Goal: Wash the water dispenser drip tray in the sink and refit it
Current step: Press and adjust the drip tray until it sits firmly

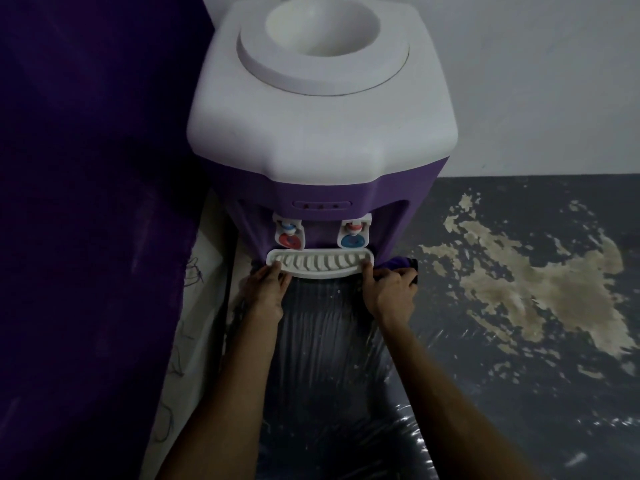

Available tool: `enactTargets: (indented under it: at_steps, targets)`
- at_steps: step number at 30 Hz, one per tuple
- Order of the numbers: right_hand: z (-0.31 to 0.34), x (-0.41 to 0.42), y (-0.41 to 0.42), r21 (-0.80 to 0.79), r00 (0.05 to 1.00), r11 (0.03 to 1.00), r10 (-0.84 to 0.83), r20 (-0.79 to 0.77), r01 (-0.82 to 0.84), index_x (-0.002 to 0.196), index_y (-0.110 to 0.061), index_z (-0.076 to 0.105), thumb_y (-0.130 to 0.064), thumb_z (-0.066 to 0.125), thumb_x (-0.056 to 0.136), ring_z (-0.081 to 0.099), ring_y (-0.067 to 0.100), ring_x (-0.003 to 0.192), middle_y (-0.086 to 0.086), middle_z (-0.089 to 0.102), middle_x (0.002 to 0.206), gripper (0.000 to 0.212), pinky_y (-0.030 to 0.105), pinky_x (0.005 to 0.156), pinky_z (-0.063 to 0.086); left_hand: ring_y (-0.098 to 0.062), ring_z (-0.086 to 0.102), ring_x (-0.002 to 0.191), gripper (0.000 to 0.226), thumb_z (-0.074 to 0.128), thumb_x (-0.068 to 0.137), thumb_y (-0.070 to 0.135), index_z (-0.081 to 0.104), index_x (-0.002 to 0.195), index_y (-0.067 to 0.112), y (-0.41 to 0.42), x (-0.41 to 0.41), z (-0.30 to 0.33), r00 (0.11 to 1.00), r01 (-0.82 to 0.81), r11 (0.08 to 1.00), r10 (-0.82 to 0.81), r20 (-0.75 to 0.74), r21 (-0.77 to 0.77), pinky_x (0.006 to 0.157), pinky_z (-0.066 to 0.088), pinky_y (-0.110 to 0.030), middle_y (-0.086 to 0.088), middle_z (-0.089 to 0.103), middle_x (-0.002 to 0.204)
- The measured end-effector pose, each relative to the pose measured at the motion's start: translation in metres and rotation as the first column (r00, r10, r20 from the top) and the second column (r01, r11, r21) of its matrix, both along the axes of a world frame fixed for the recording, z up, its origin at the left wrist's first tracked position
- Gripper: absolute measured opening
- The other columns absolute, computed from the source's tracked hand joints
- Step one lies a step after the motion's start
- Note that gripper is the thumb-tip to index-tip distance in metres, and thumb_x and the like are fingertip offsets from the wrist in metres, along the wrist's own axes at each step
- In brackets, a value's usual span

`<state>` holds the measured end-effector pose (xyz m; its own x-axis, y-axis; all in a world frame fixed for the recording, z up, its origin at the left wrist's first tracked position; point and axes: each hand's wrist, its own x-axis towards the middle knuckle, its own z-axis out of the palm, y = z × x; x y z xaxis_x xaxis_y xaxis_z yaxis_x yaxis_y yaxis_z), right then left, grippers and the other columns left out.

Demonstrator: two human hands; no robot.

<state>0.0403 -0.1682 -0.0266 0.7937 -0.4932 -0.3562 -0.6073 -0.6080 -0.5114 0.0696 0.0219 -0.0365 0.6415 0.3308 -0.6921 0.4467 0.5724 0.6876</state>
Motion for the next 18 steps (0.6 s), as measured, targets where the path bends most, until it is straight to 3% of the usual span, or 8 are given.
enactTargets:
  at_steps: [4,8,13,18]
  targets:
    - [0.0026,0.0034,-0.0021,0.098,1.0,0.995,-0.029,-0.008,0.029,0.113,-0.018,0.073,-0.07,0.04,0.092,0.034,0.041,0.132,0.017,0.03,0.144,0.065,0.054,0.108,0.036,-0.009,0.064,0.08,0.026,0.06,0.094,0.007,0.059,0.119,0.0,0.0005,0.0024,-0.0024,1.0,0.014,1.0,-0.014,-0.01,0.027,0.082,0.057,-0.026,-0.003,0.065,0.091]
    - [0.0023,0.0062,-0.0017,0.165,0.997,0.983,-0.079,-0.025,0.082,0.11,-0.016,0.074,-0.067,0.046,0.092,0.035,0.043,0.133,0.018,0.031,0.145,0.06,0.051,0.11,0.034,-0.009,0.064,0.08,0.022,0.061,0.093,0.008,0.06,0.113,0.0,0.0013,0.0032,-0.0062,1.0,0.018,0.998,-0.017,-0.005,0.066,0.07,0.058,-0.019,-0.007,0.065,0.095]
    - [0.0036,0.009,0.0011,0.178,0.994,0.979,-0.095,-0.051,0.102,0.113,-0.015,0.073,-0.064,0.046,0.094,0.03,0.042,0.136,0.017,0.026,0.149,0.06,0.05,0.111,0.032,-0.013,0.063,0.09,0.032,0.058,0.094,0.007,0.055,0.126,-0.001,-0.0018,0.0014,-0.0033,1.0,-0.017,1.0,0.017,-0.005,0.003,0.09,0.051,-0.028,-0.01,0.061,0.111]
    - [-0.0015,0.008,0.0007,0.245,0.987,0.957,-0.159,-0.008,0.156,0.108,-0.014,0.075,-0.062,0.052,0.092,0.034,0.041,0.132,0.018,0.032,0.144,0.056,0.045,0.111,0.032,-0.018,0.059,0.107,0.04,0.061,0.092,0.004,0.053,0.131,-0.001,-0.0017,0.0,-0.0042,0.998,-0.068,0.995,0.068,-0.005,-0.07,0.089,0.051,-0.029,-0.009,0.059,0.128]
